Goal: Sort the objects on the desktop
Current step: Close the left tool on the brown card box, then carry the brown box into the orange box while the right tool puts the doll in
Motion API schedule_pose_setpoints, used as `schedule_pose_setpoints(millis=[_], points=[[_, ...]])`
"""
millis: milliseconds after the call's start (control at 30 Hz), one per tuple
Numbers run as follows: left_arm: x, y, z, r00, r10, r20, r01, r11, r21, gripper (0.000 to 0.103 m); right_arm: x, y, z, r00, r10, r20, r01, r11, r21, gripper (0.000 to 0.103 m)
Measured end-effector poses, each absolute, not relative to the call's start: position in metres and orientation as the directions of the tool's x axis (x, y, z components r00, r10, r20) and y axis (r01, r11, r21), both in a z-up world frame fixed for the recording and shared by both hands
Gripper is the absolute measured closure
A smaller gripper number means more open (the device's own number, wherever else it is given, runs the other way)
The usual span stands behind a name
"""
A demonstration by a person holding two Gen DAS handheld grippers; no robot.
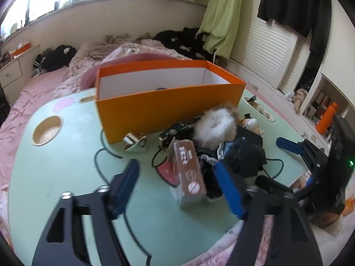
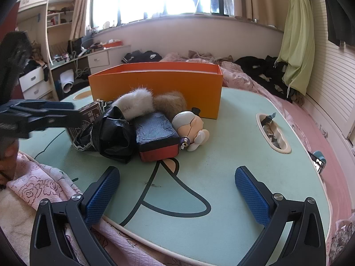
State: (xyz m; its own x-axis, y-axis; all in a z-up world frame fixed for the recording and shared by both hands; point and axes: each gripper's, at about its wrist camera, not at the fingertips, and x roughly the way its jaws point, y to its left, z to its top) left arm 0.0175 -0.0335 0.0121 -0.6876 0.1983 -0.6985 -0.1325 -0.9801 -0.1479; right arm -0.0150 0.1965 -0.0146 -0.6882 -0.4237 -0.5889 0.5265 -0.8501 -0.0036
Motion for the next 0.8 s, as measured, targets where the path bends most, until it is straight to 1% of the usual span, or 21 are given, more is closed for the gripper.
schedule_pose_setpoints(millis=[67, 100, 167, 200, 267, 333, 433, 467, 533, 567, 600, 700, 800], points=[[0.011, -0.032, 0.006, -0.665, 0.218, -0.714, -0.132, -0.976, -0.175, 0.056, -0.015, 0.197, -0.015, -0.688, -0.424, -0.589, 0.526, -0.850, -0.003, 0.000], [0.009, -0.032, 0.004, -0.659, 0.227, -0.717, -0.132, -0.973, -0.187, 0.060, -0.015, 0.197, -0.015, -0.688, -0.424, -0.589, 0.526, -0.850, -0.003, 0.000], [0.010, -0.036, 0.001, -0.655, 0.228, -0.721, -0.117, -0.972, -0.201, 0.080, -0.015, 0.197, -0.015, -0.688, -0.425, -0.588, 0.527, -0.850, -0.003, 0.000], [0.012, -0.040, 0.000, -0.656, 0.230, -0.719, -0.108, -0.971, -0.212, 0.083, -0.015, 0.197, -0.015, -0.687, -0.425, -0.589, 0.528, -0.849, -0.002, 0.000], [0.019, -0.048, 0.000, -0.666, 0.244, -0.704, -0.095, -0.965, -0.245, 0.083, -0.015, 0.195, -0.012, -0.679, -0.433, -0.592, 0.536, -0.844, 0.003, 0.000], [0.027, -0.056, 0.001, -0.677, 0.239, -0.696, -0.081, -0.964, -0.252, 0.083, -0.018, 0.197, -0.007, -0.661, -0.456, -0.596, 0.546, -0.837, 0.036, 0.001], [0.035, -0.057, 0.000, -0.682, 0.197, -0.704, -0.067, -0.976, -0.208, 0.083, -0.031, 0.212, 0.016, -0.655, -0.516, -0.551, 0.515, -0.839, 0.173, 0.002], [0.038, -0.056, -0.002, -0.682, 0.186, -0.707, -0.065, -0.979, -0.194, 0.083, -0.037, 0.215, 0.024, -0.664, -0.513, -0.544, 0.492, -0.848, 0.198, 0.002], [0.039, -0.053, -0.006, -0.676, 0.180, -0.715, -0.066, -0.981, -0.184, 0.083, -0.052, 0.215, 0.031, -0.670, -0.477, -0.569, 0.446, -0.871, 0.205, 0.003], [0.038, -0.051, -0.007, -0.675, 0.178, -0.716, -0.069, -0.982, -0.178, 0.083, -0.062, 0.211, 0.032, -0.667, -0.446, -0.596, 0.425, -0.886, 0.188, 0.008], [0.037, -0.049, -0.008, -0.677, 0.170, -0.716, -0.070, -0.983, -0.168, 0.083, -0.070, 0.208, 0.032, -0.661, -0.429, -0.616, 0.412, -0.893, 0.181, 0.016], [0.036, -0.045, -0.008, -0.680, 0.149, -0.718, -0.068, -0.988, -0.140, 0.083, -0.096, 0.200, 0.024, -0.601, -0.432, -0.673, 0.389, -0.893, 0.225, 0.030], [0.036, -0.043, -0.008, -0.682, 0.140, -0.718, -0.069, -0.989, -0.127, 0.083, -0.114, 0.191, 0.013, -0.535, -0.427, -0.729, 0.375, -0.893, 0.248, 0.030]])
